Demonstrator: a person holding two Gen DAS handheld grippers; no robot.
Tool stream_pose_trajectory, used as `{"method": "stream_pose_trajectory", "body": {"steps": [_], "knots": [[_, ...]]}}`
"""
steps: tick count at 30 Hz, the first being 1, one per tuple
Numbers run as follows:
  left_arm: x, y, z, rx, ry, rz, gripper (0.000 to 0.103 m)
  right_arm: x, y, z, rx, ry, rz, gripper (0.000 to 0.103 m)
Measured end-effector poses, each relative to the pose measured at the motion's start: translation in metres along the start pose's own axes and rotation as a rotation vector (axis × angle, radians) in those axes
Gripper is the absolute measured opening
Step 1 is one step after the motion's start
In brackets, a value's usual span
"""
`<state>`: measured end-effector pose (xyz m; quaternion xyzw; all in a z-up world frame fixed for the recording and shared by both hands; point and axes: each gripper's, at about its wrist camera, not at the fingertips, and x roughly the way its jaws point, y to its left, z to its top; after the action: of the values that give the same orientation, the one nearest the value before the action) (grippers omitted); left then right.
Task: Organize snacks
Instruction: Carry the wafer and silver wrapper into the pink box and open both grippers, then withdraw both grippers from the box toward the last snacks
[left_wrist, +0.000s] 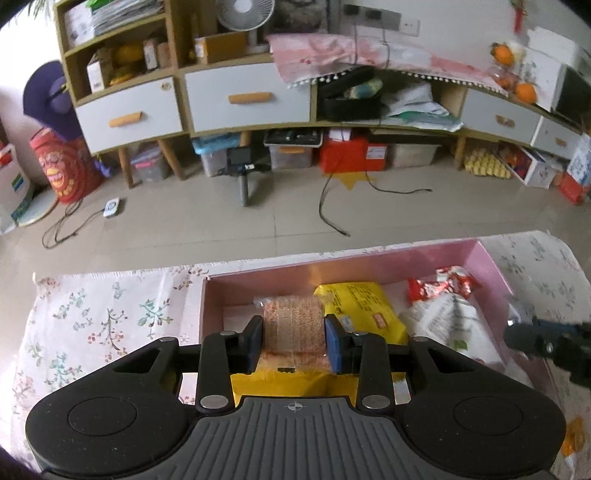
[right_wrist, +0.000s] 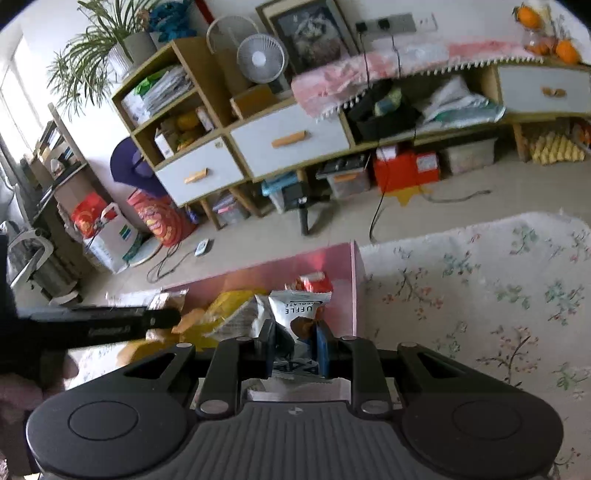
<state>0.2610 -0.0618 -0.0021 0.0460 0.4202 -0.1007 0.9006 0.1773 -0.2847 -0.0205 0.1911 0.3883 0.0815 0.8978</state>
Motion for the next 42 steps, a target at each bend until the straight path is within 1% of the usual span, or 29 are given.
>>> {"method": "stream_pose_trajectory", "body": {"steps": [2, 6, 8, 9, 10, 11, 12, 13, 14, 16, 19, 21, 23, 27, 29, 30, 32, 35, 36, 42], "knots": [[0.003, 0.001, 0.001, -0.007, -0.005, 0.002, 0.032, 0.003, -0.002, 0.0, 0.012, 0.013, -0.001, 0.0], [0.003, 0.004, 0.004, -0.022, -0.045, -0.016, 0.031, 0.005, -0.004, 0.0, 0.057, 0.019, 0.036, 0.0], [0.001, 0.003, 0.005, -0.014, -0.062, -0.02, 0.035, 0.004, -0.002, 0.0, 0.048, 0.02, 0.037, 0.001], [0.0, 0.003, 0.005, -0.013, -0.067, -0.02, 0.037, 0.004, -0.001, 0.0, 0.045, 0.019, 0.038, 0.003], [-0.002, 0.004, 0.004, -0.019, -0.066, -0.026, 0.044, 0.004, -0.002, 0.001, 0.047, 0.017, 0.033, 0.005], [-0.003, 0.004, 0.003, -0.025, -0.062, -0.034, 0.052, 0.003, -0.003, 0.002, 0.055, 0.015, 0.027, 0.01], [-0.004, 0.004, 0.001, -0.026, -0.059, -0.041, 0.052, 0.002, -0.004, 0.002, 0.067, 0.015, 0.026, 0.019], [-0.006, 0.004, -0.002, -0.021, -0.059, -0.042, 0.053, 0.001, -0.005, 0.003, 0.079, 0.015, 0.028, 0.023], [-0.008, 0.004, -0.004, -0.013, -0.059, -0.041, 0.056, -0.001, -0.005, 0.003, 0.083, 0.015, 0.027, 0.03], [-0.011, 0.003, -0.01, 0.005, -0.055, -0.032, 0.062, -0.002, -0.002, 0.004, 0.066, 0.012, 0.018, 0.034], [-0.018, -0.001, -0.016, 0.03, -0.047, -0.028, 0.065, -0.005, 0.002, 0.005, 0.047, 0.019, 0.01, 0.04], [-0.024, -0.004, -0.018, 0.045, -0.049, -0.032, 0.068, -0.009, 0.007, 0.005, 0.022, 0.018, -0.01, 0.048], [-0.033, -0.007, -0.021, 0.052, -0.054, -0.041, 0.073, -0.015, 0.013, 0.005, -0.013, 0.014, -0.024, 0.052], [-0.048, -0.013, -0.03, 0.051, -0.051, -0.064, 0.077, -0.025, 0.025, 0.0, -0.083, 0.021, -0.039, 0.06], [-0.057, -0.016, -0.035, 0.054, -0.054, -0.066, 0.082, -0.032, 0.03, -0.003, -0.116, 0.026, -0.047, 0.062], [-0.061, -0.018, -0.038, 0.056, -0.058, -0.067, 0.082, -0.035, 0.031, -0.003, -0.129, 0.027, -0.049, 0.065], [-0.07, -0.02, -0.045, 0.061, -0.063, -0.07, 0.084, -0.042, 0.036, -0.005, -0.157, 0.024, -0.052, 0.069], [-0.082, -0.023, -0.056, 0.069, -0.06, -0.075, 0.086, -0.054, 0.042, -0.006, -0.171, 0.017, -0.05, 0.071], [-0.085, -0.024, -0.06, 0.069, -0.057, -0.076, 0.086, -0.057, 0.044, -0.007, -0.176, 0.02, -0.052, 0.073], [-0.105, -0.032, -0.081, 0.073, -0.034, -0.085, 0.087, -0.078, 0.056, -0.016, -0.208, 0.034, -0.083, 0.076]]}}
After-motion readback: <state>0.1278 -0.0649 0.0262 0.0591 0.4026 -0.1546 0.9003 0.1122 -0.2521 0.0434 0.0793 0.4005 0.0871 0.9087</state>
